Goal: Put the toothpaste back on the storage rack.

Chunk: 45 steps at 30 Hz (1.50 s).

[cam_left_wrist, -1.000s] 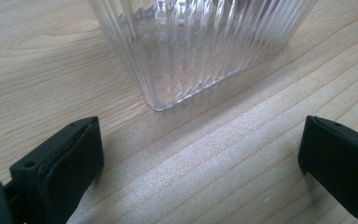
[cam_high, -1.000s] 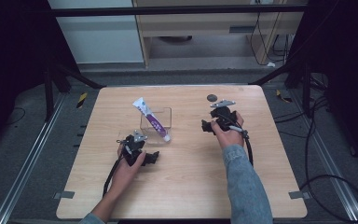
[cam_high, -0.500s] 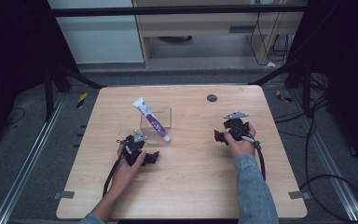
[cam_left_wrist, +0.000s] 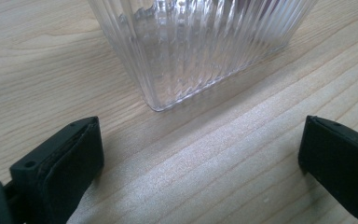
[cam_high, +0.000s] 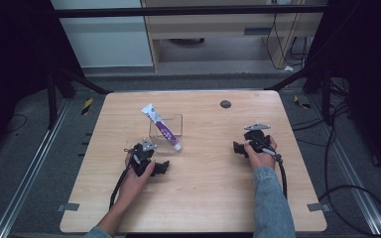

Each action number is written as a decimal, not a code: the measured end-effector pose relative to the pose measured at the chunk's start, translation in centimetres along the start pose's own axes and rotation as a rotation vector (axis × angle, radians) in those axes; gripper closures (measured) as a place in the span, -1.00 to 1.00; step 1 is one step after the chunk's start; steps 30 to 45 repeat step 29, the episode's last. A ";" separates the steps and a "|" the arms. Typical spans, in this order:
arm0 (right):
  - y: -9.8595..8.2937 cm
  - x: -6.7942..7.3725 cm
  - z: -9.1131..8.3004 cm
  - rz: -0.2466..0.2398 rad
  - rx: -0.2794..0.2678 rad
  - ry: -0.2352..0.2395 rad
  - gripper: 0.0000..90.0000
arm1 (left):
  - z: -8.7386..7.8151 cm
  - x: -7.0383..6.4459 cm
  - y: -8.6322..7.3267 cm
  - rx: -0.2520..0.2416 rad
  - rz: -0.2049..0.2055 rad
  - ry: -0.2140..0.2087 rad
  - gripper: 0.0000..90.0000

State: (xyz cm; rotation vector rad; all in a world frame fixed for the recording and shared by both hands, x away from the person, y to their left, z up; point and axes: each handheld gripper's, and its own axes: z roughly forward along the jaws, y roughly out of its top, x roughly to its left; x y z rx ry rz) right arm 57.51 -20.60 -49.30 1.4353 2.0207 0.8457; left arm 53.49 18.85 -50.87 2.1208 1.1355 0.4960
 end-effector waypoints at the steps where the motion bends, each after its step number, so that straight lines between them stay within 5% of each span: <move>1: 0.0 -0.1 0.1 0.009 -0.005 0.001 -0.76 | 0.0 0.0 0.0 0.000 0.000 0.000 -1.00; 5: -0.4 0.1 0.9 0.065 -0.015 0.013 -0.77 | 0.0 0.0 0.0 0.000 0.000 0.000 -1.00; 14: -0.4 0.7 2.0 0.068 -0.002 0.000 -0.80 | 0.0 0.0 0.0 0.000 0.000 0.000 -1.00; 45: -0.7 1.0 1.8 0.041 0.005 0.028 -0.85 | 0.0 0.0 0.0 0.000 -0.001 0.002 -1.00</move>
